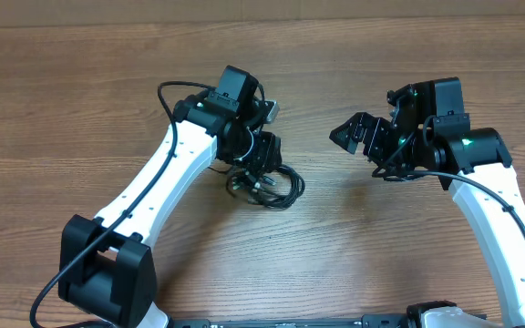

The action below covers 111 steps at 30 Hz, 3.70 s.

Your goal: Untangle cables

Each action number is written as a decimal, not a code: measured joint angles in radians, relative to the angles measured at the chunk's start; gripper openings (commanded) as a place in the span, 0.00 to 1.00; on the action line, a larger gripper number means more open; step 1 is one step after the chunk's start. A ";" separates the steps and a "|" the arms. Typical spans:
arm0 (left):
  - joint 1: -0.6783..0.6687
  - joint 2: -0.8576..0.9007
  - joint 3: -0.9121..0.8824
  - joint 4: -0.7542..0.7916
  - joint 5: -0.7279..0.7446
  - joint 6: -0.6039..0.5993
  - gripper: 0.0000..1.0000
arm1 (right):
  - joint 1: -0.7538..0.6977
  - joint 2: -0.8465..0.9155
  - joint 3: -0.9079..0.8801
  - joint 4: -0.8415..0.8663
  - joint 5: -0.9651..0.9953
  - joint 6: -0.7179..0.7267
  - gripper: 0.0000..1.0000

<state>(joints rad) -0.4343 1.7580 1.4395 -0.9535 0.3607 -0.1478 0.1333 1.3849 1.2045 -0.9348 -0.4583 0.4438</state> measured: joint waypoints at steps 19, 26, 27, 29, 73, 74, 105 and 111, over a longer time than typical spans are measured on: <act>-0.011 0.221 -0.008 0.230 0.032 0.544 0.59 | -0.034 0.000 0.000 -0.070 0.107 0.000 0.99; -0.010 0.222 -0.008 0.218 0.032 0.788 0.57 | -0.034 0.000 0.000 -0.072 0.107 0.000 0.99; -0.009 0.222 -0.008 0.217 0.031 0.803 0.57 | -0.034 0.000 0.000 -0.073 0.107 0.000 0.99; -0.008 0.224 -0.008 0.217 0.023 0.821 0.53 | -0.034 0.000 0.000 -0.073 0.108 0.000 0.99; 0.108 0.168 0.218 -0.334 0.349 0.588 0.04 | 0.008 0.066 0.000 0.105 -0.243 -0.432 0.72; 0.113 0.168 0.218 -0.348 0.366 0.588 0.04 | 0.014 0.074 0.000 0.104 -0.266 -0.457 0.71; 0.244 0.168 0.218 -0.423 0.625 0.628 0.04 | 0.103 0.177 -0.004 0.271 -0.387 -0.463 0.12; 0.244 0.168 0.218 -0.404 0.639 0.637 0.04 | 0.110 0.177 -0.004 0.239 -0.126 -0.251 0.08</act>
<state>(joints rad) -0.1902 1.9263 1.6577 -1.3575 1.0000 0.4896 0.2436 1.5623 1.2003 -0.6956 -0.5846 0.1932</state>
